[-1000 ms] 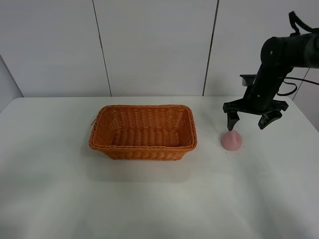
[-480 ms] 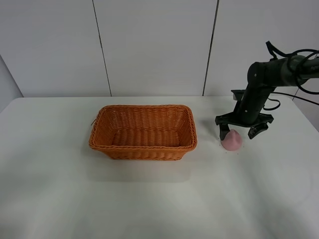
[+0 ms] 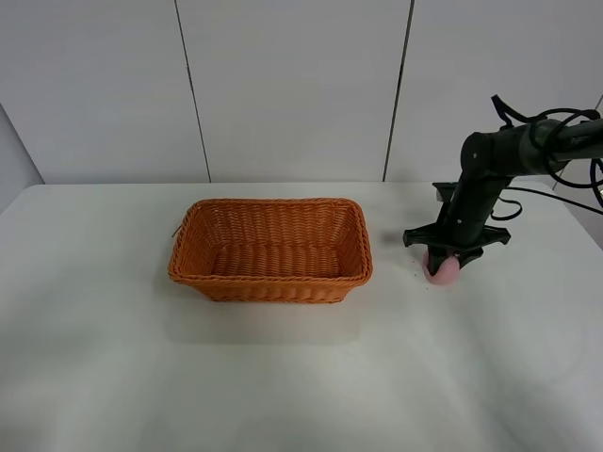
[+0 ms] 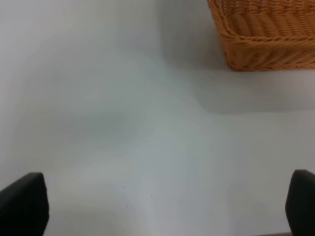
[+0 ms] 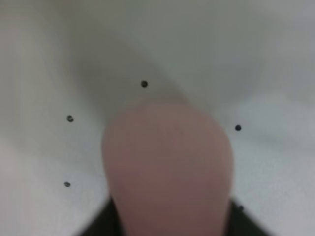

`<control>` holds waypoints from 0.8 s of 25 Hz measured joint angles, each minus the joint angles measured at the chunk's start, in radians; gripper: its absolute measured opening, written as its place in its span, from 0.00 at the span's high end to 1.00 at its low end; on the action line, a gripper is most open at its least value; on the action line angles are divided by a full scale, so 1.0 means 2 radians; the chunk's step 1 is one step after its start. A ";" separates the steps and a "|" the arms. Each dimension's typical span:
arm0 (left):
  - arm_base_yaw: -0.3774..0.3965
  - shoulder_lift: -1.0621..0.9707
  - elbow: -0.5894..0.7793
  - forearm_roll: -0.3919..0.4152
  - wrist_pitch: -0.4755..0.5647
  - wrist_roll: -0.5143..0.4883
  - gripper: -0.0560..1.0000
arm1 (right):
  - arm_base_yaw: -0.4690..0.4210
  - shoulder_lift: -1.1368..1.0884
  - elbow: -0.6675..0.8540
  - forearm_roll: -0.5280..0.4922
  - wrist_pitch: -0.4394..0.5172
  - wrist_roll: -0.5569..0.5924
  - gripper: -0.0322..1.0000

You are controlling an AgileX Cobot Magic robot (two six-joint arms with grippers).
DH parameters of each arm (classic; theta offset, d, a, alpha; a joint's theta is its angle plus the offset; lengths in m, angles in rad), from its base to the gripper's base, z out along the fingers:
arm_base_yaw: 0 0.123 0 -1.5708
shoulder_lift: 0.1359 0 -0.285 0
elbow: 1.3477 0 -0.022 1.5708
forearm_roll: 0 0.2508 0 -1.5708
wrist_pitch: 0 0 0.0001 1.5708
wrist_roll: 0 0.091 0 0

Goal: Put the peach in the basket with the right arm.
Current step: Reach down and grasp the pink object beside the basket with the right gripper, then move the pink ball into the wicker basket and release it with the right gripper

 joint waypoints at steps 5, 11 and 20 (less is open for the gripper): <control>0.000 0.000 0.000 0.000 0.000 0.000 0.01 | 0.000 -0.007 -0.007 -0.001 0.009 0.002 0.96; 0.000 0.000 0.000 0.000 0.000 0.000 0.01 | 0.000 -0.037 -0.061 -0.007 0.062 0.002 0.96; 0.000 0.000 0.000 0.000 0.000 0.000 0.01 | 0.000 -0.082 -0.195 -0.013 0.159 0.002 0.96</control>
